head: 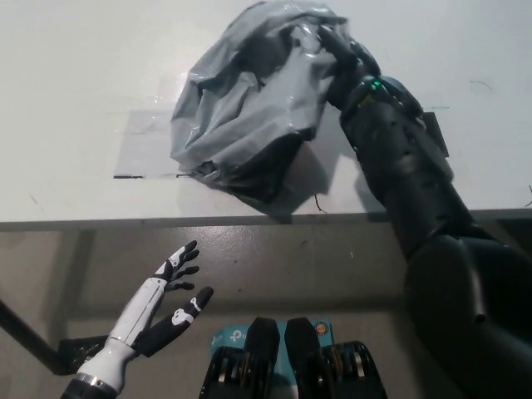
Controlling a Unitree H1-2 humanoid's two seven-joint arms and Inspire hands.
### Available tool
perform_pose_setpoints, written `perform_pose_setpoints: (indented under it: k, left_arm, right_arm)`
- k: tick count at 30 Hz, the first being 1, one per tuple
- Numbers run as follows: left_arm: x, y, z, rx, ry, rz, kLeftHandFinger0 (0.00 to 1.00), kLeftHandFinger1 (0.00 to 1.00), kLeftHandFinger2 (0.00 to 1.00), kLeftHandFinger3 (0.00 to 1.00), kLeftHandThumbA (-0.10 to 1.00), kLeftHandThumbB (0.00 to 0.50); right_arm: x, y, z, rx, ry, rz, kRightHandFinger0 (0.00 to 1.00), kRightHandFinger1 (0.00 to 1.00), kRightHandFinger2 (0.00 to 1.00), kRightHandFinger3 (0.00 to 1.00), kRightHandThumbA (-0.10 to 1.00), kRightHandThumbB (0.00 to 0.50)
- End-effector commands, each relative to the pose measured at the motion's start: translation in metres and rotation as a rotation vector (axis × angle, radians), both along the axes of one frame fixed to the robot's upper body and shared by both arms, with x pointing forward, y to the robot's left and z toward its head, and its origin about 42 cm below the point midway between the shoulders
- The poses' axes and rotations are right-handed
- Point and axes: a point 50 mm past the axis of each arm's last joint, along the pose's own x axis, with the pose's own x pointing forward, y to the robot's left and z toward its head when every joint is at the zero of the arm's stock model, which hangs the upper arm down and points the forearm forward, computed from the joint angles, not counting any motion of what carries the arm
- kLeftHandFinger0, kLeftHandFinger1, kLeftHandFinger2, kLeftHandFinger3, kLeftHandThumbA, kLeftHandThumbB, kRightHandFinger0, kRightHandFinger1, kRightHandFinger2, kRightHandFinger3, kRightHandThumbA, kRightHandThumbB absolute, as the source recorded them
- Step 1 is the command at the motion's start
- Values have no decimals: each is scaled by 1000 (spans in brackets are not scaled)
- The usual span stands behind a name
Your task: Use the right hand to pick up a rubix's cube and place it into a plastic bag and lift the bag
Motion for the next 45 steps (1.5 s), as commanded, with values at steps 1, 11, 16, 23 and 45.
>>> perform_pose_setpoints:
  k: [1,11,16,23,45]
  left_arm:
    - [1,1,11,22,-49,-19,782,875,1000,1000,827,134]
    - [-5,2,6,19,-24,-11,773,886,1000,1000,808,121]
    - [-6,2,4,5,-12,-9,787,904,1000,1000,802,134]
    - [-4,0,6,-4,-15,-10,790,908,1000,1000,792,132]
    - [1,1,10,3,-39,-15,766,887,1000,1000,802,148]
  right_arm:
    - [5,-33,1,-159,-85,-93,0,215,783,488,-100,159]
    - [11,-106,10,-661,-174,-146,43,412,719,560,-100,206]
    - [16,-116,32,-858,-206,-44,707,1000,1000,1000,269,347]
    - [17,-111,47,-1196,-265,139,1000,1000,1000,1000,573,500]
    - [9,-109,78,-1380,-396,152,1000,1000,1000,1000,817,500]
